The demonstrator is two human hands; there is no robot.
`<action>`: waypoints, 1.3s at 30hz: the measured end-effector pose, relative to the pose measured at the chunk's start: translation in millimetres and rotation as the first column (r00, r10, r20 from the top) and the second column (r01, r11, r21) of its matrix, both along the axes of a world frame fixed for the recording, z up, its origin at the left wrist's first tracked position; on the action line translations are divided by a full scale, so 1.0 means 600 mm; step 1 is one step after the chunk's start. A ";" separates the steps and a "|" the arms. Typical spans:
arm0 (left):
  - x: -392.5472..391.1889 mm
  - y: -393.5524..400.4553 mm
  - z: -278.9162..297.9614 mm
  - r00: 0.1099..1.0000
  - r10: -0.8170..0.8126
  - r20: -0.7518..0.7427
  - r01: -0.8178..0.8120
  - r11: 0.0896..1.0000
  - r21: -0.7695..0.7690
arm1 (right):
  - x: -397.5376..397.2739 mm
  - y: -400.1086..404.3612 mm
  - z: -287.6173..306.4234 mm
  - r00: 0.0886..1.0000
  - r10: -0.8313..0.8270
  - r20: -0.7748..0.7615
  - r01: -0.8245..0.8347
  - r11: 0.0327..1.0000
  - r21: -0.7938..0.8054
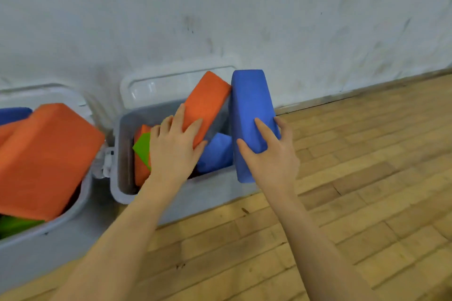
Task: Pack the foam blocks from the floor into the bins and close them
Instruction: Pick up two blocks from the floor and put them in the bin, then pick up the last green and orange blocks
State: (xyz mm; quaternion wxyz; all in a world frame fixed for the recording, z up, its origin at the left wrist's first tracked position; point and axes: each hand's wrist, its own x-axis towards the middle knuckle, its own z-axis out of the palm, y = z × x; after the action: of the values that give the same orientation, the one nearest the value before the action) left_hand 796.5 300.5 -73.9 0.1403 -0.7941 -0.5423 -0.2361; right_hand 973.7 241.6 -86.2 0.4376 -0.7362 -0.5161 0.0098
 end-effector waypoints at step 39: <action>0.493 -0.470 -0.110 0.745 -0.646 0.166 0.646 0.638 -0.420 | 0.395 -0.603 -0.149 0.925 -0.367 0.100 0.379 0.863 -0.334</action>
State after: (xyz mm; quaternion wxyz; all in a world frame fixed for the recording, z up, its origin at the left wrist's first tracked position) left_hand 1092.3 18.7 -139.8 -0.1418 -0.9445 -0.2621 -0.1381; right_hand 1210.8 -120.2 -175.9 0.2857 -0.8875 -0.3615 0.0037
